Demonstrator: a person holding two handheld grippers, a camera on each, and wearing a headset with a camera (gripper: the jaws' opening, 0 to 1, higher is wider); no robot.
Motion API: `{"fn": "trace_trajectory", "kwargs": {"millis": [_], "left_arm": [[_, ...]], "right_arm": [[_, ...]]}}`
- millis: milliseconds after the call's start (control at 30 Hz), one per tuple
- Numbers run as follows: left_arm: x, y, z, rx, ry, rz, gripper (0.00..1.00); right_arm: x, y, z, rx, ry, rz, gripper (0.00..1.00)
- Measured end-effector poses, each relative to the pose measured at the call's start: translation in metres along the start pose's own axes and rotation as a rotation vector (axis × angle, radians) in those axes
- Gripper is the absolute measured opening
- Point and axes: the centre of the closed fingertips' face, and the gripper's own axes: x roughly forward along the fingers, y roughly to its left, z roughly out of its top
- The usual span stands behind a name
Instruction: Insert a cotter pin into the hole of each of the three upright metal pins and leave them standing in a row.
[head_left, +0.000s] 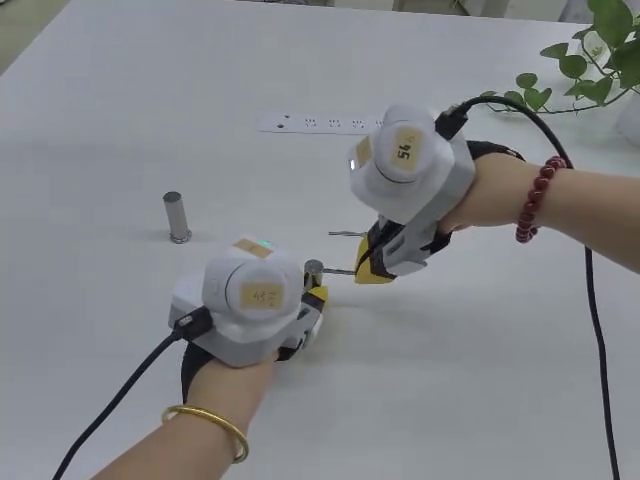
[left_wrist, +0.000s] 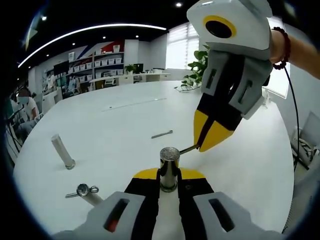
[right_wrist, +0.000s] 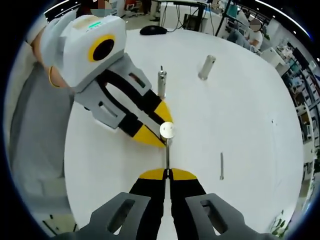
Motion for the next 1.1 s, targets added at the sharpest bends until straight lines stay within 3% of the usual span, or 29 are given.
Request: {"fn": "trace_trajectory", "kwargs": {"millis": [367, 1000, 1100], "left_arm": [[0.0, 0.001, -0.001, 0.001, -0.002, 0.005, 0.11], [-0.001, 0.001, -0.002, -0.016, -0.003, 0.024, 0.11], [-0.001, 0.0, -0.002, -0.012, -0.003, 0.025, 0.11]], "right_arm": [[0.001, -0.003, 0.014, -0.031, -0.012, 0.001, 0.03], [0.007, 0.002, 0.035, -0.018, -0.067, 0.007, 0.04], [0.004, 0.005, 0.037, 0.032, -0.088, 0.017, 0.05]]}}
